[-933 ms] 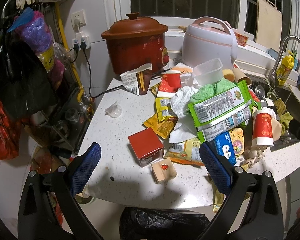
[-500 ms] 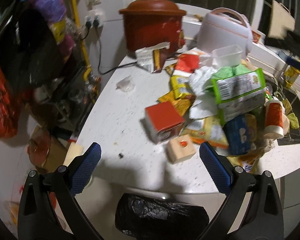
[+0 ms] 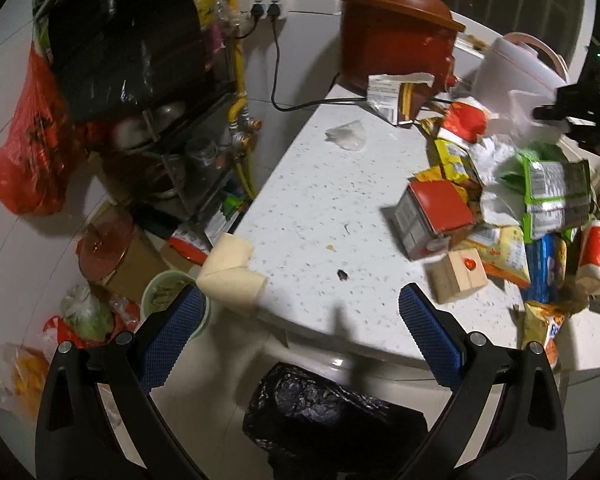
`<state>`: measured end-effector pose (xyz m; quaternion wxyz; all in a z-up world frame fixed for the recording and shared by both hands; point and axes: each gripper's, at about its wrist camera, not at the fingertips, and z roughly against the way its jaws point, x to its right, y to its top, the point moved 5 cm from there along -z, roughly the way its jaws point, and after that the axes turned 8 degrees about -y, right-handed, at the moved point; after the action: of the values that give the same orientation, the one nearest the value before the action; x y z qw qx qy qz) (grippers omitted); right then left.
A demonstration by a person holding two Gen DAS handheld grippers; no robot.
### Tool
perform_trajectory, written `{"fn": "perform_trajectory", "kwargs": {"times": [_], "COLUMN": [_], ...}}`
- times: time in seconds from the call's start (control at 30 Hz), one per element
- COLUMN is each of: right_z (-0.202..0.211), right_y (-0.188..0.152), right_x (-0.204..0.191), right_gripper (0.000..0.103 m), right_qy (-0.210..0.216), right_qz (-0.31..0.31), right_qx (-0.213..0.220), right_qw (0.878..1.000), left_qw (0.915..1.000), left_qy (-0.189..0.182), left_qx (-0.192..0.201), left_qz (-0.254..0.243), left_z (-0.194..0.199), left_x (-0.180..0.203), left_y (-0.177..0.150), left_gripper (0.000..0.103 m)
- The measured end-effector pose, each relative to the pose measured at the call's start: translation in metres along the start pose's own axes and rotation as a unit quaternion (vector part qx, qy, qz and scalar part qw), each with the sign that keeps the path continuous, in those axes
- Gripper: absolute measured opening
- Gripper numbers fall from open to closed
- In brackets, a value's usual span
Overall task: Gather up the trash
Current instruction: 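Grasp the red box with the left tool while the right tool grasps the white plastic tray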
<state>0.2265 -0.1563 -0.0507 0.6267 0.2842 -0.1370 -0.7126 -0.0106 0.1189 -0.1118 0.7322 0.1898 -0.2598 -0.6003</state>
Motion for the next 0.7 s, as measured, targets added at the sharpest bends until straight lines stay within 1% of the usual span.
{"fn": "perform_trajectory", "kwargs": {"times": [0.1, 0.17, 0.23, 0.27, 0.33, 0.43, 0.5, 0.57, 0.67, 0.7], "right_z": [0.033, 0.053, 0.076, 0.089, 0.102, 0.116, 0.124, 0.129, 0.134, 0.136], "right_y": [0.006, 0.006, 0.002, -0.002, -0.009, -0.024, -0.036, -0.047, -0.059, -0.064], "right_x": [0.0, -0.001, 0.0, 0.0, 0.003, 0.007, 0.01, 0.01, 0.01, 0.011], "right_gripper": [0.015, 0.015, 0.015, 0.015, 0.015, 0.015, 0.015, 0.015, 0.015, 0.015], "right_qy": [0.025, 0.039, 0.053, 0.063, 0.068, 0.076, 0.074, 0.072, 0.069, 0.068], "right_qz": [-0.004, 0.001, 0.007, 0.009, 0.012, 0.012, 0.017, 0.025, 0.034, 0.037], "right_qx": [0.023, 0.035, 0.049, 0.054, 0.058, 0.056, 0.059, 0.062, 0.065, 0.066], "right_qw": [0.999, 0.999, 0.997, 0.997, 0.996, 0.995, 0.995, 0.995, 0.995, 0.995], "left_qw": [0.9998, 0.9991, 0.9978, 0.9973, 0.9964, 0.9957, 0.9963, 0.9966, 0.9949, 0.9942], "left_qy": [-0.019, -0.043, -0.064, -0.072, -0.084, -0.088, -0.078, -0.068, -0.068, -0.068], "left_qx": [0.002, -0.005, -0.009, -0.009, -0.012, -0.021, -0.03, -0.046, -0.071, -0.08], "left_qz": [0.002, 0.007, 0.013, 0.011, -0.001, -0.019, -0.02, -0.008, 0.017, 0.023], "left_z": [-0.008, -0.016, -0.024, -0.028, -0.037, -0.052, -0.066, -0.082, -0.102, -0.107], "left_x": [0.0, 0.007, 0.019, 0.028, 0.047, 0.071, 0.08, 0.081, 0.077, 0.076], "left_y": [0.009, 0.017, 0.028, 0.033, 0.043, 0.052, 0.057, 0.06, 0.06, 0.059], "left_gripper": [0.096, 0.096, 0.096, 0.096, 0.096, 0.096, 0.096, 0.096, 0.094, 0.088]}}
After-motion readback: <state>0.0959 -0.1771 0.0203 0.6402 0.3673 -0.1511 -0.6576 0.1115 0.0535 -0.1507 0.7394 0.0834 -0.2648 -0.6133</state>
